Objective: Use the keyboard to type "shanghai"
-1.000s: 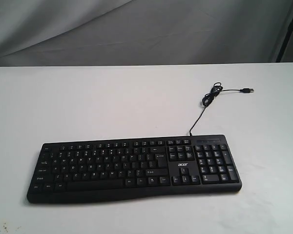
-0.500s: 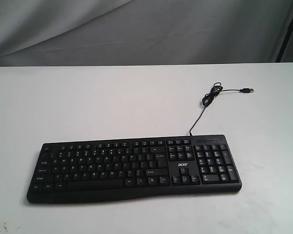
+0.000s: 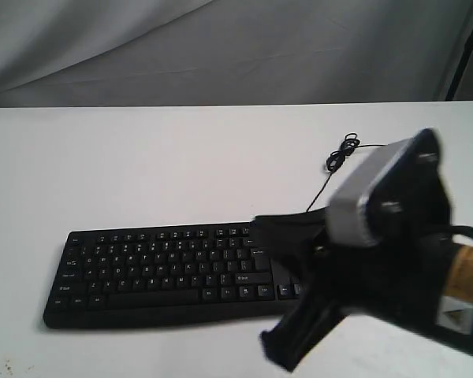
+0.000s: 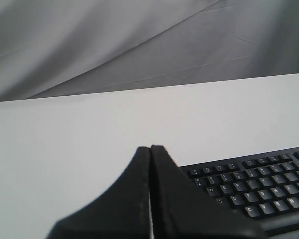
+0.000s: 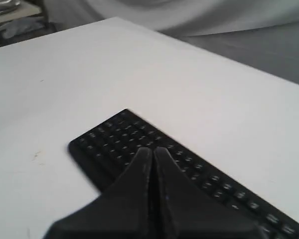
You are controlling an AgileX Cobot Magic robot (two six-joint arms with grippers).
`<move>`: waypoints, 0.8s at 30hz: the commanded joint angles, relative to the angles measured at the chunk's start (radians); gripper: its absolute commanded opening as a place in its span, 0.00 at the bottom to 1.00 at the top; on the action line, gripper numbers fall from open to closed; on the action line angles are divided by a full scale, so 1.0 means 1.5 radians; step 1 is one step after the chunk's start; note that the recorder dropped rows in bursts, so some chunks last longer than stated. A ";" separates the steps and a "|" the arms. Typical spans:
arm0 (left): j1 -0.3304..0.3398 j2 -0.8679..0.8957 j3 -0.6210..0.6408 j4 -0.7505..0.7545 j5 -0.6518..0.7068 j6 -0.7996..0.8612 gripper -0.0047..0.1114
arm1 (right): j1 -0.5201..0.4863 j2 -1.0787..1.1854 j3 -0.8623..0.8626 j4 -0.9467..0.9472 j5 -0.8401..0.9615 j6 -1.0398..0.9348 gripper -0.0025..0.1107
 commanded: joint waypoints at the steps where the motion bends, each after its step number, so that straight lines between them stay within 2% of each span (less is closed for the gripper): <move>1: -0.002 -0.002 0.003 0.001 -0.002 -0.002 0.04 | 0.067 0.153 -0.094 0.015 0.030 0.003 0.02; 10: -0.002 -0.002 0.003 0.001 -0.002 -0.002 0.04 | 0.084 0.384 -0.342 0.008 0.193 -0.009 0.02; 17: -0.002 -0.002 0.003 0.001 -0.002 -0.002 0.04 | 0.084 0.562 -0.601 -0.003 0.365 -0.062 0.02; 24: -0.002 -0.002 0.003 0.001 -0.002 -0.002 0.04 | 0.084 0.673 -0.621 -0.003 0.267 -0.080 0.02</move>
